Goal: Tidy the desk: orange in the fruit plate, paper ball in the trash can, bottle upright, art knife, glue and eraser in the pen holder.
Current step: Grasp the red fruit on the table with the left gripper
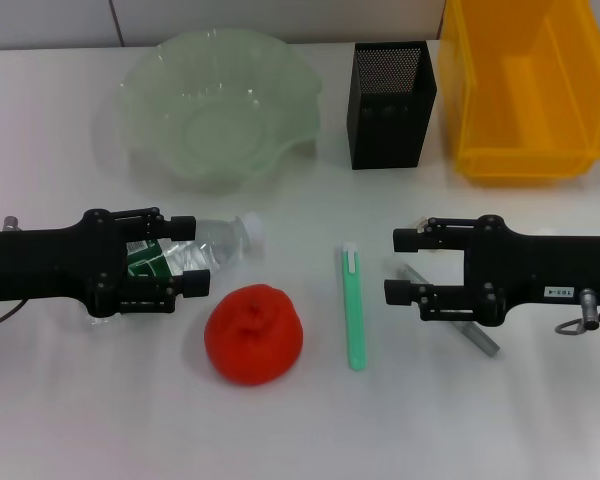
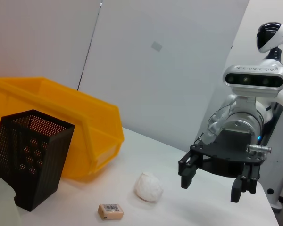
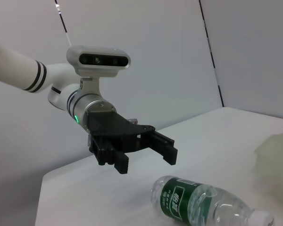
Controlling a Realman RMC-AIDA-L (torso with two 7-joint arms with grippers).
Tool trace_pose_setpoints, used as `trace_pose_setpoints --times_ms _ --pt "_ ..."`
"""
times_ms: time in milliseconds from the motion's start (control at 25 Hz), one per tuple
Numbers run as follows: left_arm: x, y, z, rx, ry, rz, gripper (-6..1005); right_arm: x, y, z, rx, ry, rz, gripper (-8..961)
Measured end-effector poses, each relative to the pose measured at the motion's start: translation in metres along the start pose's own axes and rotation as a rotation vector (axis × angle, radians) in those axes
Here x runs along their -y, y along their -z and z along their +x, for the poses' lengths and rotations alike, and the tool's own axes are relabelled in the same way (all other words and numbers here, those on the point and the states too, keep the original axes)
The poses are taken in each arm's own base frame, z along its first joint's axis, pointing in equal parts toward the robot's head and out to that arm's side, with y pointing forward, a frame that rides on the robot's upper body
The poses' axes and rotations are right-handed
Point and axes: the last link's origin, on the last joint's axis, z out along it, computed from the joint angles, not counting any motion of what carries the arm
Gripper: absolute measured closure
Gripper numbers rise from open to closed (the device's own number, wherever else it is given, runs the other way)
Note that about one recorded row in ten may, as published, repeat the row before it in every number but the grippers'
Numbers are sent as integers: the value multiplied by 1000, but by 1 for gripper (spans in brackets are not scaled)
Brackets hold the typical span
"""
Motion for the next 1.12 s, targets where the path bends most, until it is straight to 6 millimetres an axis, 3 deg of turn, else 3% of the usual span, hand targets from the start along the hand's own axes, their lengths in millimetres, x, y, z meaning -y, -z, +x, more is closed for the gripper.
trace_pose_setpoints --times_ms 1120 --pt "-3 -6 1 14 -19 -35 201 1 0 -1 2 -3 0 273"
